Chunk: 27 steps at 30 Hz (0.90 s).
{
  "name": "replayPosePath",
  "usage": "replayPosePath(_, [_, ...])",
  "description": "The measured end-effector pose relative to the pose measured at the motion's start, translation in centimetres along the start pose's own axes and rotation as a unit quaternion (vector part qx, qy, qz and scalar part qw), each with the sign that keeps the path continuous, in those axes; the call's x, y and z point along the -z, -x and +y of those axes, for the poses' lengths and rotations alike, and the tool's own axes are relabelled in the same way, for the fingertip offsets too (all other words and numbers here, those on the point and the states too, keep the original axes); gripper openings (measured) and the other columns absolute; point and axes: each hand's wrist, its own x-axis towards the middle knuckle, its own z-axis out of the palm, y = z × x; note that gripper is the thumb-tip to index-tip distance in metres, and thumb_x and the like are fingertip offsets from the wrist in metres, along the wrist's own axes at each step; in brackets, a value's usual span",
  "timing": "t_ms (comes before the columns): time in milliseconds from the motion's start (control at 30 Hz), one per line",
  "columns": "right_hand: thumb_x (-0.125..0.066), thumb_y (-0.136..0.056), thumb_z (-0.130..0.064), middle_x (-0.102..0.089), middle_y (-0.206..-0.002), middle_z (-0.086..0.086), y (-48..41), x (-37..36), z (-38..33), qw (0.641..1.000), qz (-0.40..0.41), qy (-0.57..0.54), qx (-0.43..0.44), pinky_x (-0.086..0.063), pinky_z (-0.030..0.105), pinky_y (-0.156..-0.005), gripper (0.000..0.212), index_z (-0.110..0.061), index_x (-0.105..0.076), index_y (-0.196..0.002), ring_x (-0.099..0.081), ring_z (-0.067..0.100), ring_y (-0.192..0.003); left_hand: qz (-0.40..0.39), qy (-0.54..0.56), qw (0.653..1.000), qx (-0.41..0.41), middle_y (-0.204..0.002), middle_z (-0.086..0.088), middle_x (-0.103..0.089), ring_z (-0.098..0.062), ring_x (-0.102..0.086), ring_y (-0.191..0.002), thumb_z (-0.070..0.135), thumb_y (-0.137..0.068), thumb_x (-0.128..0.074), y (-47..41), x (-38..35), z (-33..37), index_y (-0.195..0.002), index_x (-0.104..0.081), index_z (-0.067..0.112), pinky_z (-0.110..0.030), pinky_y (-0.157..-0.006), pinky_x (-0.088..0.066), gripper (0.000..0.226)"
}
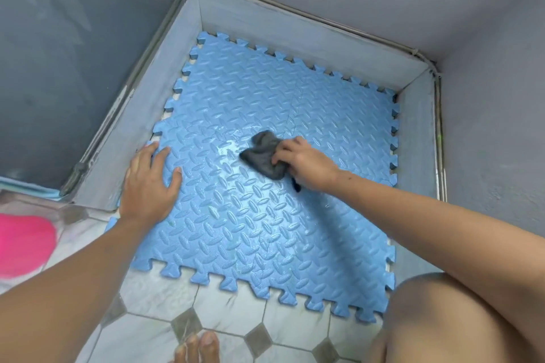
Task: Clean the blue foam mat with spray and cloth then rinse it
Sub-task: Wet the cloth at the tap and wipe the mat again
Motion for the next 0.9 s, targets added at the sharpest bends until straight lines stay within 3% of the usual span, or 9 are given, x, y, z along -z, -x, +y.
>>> replayPosePath(133, [-0.056, -0.092, -0.008, -0.050, -0.123, 0.007, -0.8, 2.0, 5.9, 0.969, 0.052, 0.004, -0.240, -0.045, 0.046, -0.092, 0.026, -0.020, -0.061, -0.115, -0.041, 0.032, -0.115, 0.010, 0.002, 1.000, -0.002, -0.151, -0.018, -0.048, -0.036, -0.041, -0.143, 0.039, -0.098, -0.050, -0.2, -0.1, -0.1, -0.140, -0.056, 0.006, -0.049, -0.119, -0.033, 0.054])
replayPosePath(267, [-0.052, -0.095, -0.012, -0.049, -0.127, 0.013, -5.1, 1.7, 3.7, 0.959, 0.066, 0.024, -0.274, -0.045, 0.046, -0.091, 0.029, -0.015, -0.059, -0.122, -0.039, 0.038, -0.116, 0.004, -0.002, 1.000, 0.002, -0.153, -0.016, -0.047, -0.034, -0.039, -0.145, 0.035, -0.099, -0.056, -0.1, 0.0, -0.1, -0.142, -0.055, 0.007, -0.048, -0.120, -0.032, 0.051])
replayPosePath(333, [-0.054, -0.094, -0.014, -0.051, -0.126, 0.011, -6.4, 0.4, -0.1, 0.975, 0.059, 0.029, -0.212, -0.046, 0.047, -0.090, 0.031, -0.015, -0.060, -0.124, -0.040, 0.035, -0.114, 0.002, -0.004, 1.000, 0.001, -0.154, -0.015, -0.046, -0.033, -0.037, -0.146, 0.033, -0.100, -0.058, -0.1, 0.0, -0.1, -0.143, -0.054, 0.008, -0.047, -0.121, -0.031, 0.049])
replayPosePath(433, [-0.064, -0.084, -0.013, -0.056, -0.119, 0.004, -6.1, -1.7, -6.0, 0.999, 0.007, 0.034, -0.009, -0.045, 0.035, -0.079, 0.034, -0.022, -0.065, -0.116, -0.044, 0.028, -0.109, 0.000, -0.006, 1.000, 0.000, -0.154, -0.015, -0.046, -0.033, -0.038, -0.146, 0.032, -0.100, -0.059, -0.1, 0.0, 0.0, -0.143, -0.054, 0.009, -0.048, -0.120, -0.032, 0.049])
replayPosePath(567, [-0.065, -0.082, -0.006, -0.060, -0.109, -0.004, -3.4, -3.0, -11.6, 0.966, -0.131, -0.074, 0.212, -0.047, 0.032, -0.084, 0.029, -0.023, -0.069, -0.106, -0.047, 0.020, -0.101, -0.003, -0.009, 1.000, 0.000, -0.154, -0.015, -0.045, -0.033, -0.037, -0.146, 0.033, -0.101, -0.057, -0.1, 0.1, -0.1, -0.143, -0.053, 0.009, -0.050, -0.120, -0.033, 0.049])
replayPosePath(633, [-0.063, -0.088, -0.002, -0.062, -0.102, -0.004, -2.4, -2.3, -12.7, 0.944, -0.163, -0.251, 0.136, -0.047, 0.026, -0.088, 0.023, -0.017, -0.069, -0.105, -0.053, 0.010, -0.094, -0.003, -0.007, 1.000, 0.003, -0.154, -0.014, -0.046, -0.033, -0.037, -0.146, 0.033, -0.101, -0.059, -0.1, 0.2, -0.1, -0.143, -0.054, 0.009, -0.050, -0.120, -0.034, 0.049])
replayPosePath(733, [-0.060, -0.091, -0.001, -0.067, -0.091, 0.000, -3.2, -0.3, -11.1, 0.884, -0.119, -0.448, -0.068, -0.051, 0.023, -0.072, 0.024, -0.020, -0.066, -0.105, -0.062, 0.007, -0.077, -0.009, -0.009, 1.000, 0.007, -0.156, -0.012, -0.044, -0.031, -0.036, -0.147, 0.034, -0.102, -0.057, 0.0, 0.3, 0.1, -0.144, -0.052, 0.011, -0.048, -0.121, -0.033, 0.049])
replayPosePath(833, [-0.059, -0.092, -0.003, -0.068, -0.099, -0.003, -5.1, 1.2, -6.3, 0.841, 0.075, -0.466, -0.263, -0.050, 0.025, -0.069, 0.029, -0.023, -0.063, -0.113, -0.063, 0.011, -0.075, -0.013, -0.013, 1.000, 0.011, -0.157, -0.010, -0.042, -0.029, -0.034, -0.148, 0.036, -0.102, -0.056, 0.1, 0.3, 0.0, -0.146, -0.051, 0.012, -0.047, -0.121, -0.031, 0.050])
replayPosePath(900, [-0.055, -0.095, -0.010, -0.064, -0.111, -0.001, -4.8, 2.1, -2.8, 0.845, 0.172, -0.363, -0.354, -0.048, 0.021, -0.063, 0.036, -0.026, -0.055, -0.127, -0.061, 0.011, -0.076, -0.013, -0.013, 1.000, 0.011, -0.158, -0.010, -0.042, -0.029, -0.034, -0.148, 0.036, -0.102, -0.055, 0.1, 0.3, 0.1, -0.146, -0.051, 0.012, -0.047, -0.121, -0.030, 0.050])
